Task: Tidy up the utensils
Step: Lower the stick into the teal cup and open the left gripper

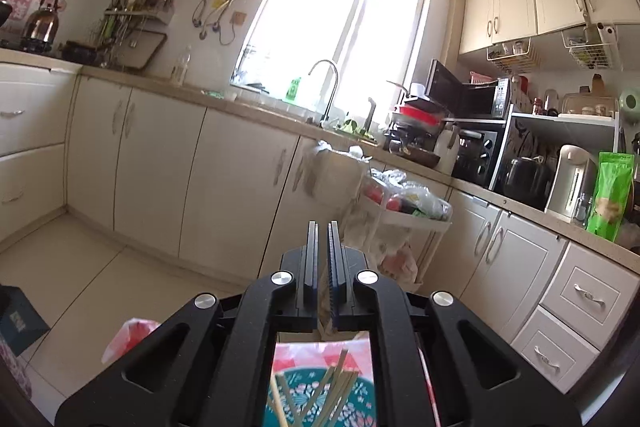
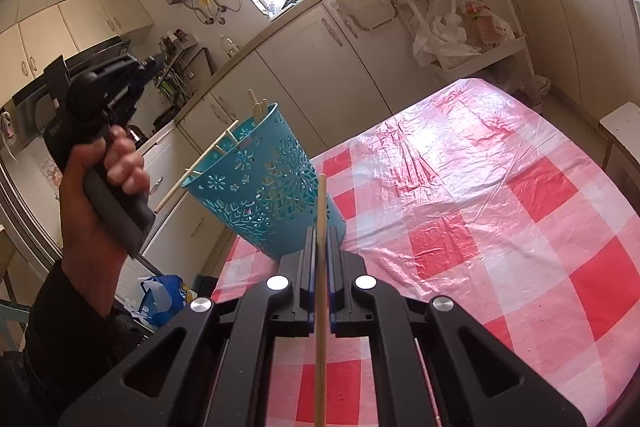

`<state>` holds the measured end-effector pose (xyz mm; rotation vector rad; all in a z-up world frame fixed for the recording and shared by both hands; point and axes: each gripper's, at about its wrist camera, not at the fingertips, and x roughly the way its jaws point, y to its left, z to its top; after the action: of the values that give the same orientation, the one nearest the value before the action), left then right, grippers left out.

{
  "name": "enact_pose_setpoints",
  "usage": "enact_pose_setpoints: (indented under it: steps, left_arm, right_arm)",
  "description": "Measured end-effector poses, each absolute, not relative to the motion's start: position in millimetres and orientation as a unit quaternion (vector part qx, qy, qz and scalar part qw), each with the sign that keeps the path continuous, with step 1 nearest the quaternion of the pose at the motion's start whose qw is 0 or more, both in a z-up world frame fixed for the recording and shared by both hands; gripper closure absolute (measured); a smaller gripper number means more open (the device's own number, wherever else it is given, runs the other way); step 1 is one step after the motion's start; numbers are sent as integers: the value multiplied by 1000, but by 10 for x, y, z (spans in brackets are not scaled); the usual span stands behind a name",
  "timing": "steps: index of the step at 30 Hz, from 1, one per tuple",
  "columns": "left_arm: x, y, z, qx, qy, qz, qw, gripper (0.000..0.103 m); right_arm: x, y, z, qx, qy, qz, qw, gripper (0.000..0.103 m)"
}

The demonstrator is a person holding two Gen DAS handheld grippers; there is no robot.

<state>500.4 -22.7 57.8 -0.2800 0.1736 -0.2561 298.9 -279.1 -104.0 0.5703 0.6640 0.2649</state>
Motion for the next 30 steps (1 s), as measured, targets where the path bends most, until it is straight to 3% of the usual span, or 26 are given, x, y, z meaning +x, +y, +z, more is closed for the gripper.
enact_pose_setpoints:
  steps: [6, 12, 14, 17, 20, 24, 26, 27, 30]
  left_arm:
    - [5049, -232, 522, -144, 111, -127, 975, 99]
    - [5511, -136, 342, -129, 281, -115, 944, 97]
    - [5666, -102, 233, -132, 332, -123, 926, 91]
    - [5814, -77, 73, -137, 379, -128, 906, 72]
    - [5920, -91, -84, -145, 413, -132, 889, 66]
    - [6058, -121, -268, -149, 440, -136, 875, 66]
    - [6139, -132, -382, -158, 454, -145, 865, 78]
    - [6171, -132, -429, -163, 457, -151, 861, 92]
    - [6147, -108, -376, -169, 433, -156, 872, 97]
  right_arm:
    - [2963, -2810, -1022, 278, 315, 130, 898, 97]
    - [2962, -2804, -1013, 281, 313, 134, 897, 97]
    - [2961, -2804, -1014, 282, 313, 135, 897, 97]
    - [2970, -2797, -1020, 283, 315, 136, 896, 97]
    - [2980, -2813, -1035, 284, 316, 137, 895, 97]
    - [2983, -2800, -1037, 283, 318, 138, 894, 97]
    - [2982, -2790, -1034, 281, 317, 139, 895, 97]
    - [2981, -2791, -1032, 281, 317, 139, 895, 97]
    - [2975, -2812, -1011, 286, 312, 139, 895, 97]
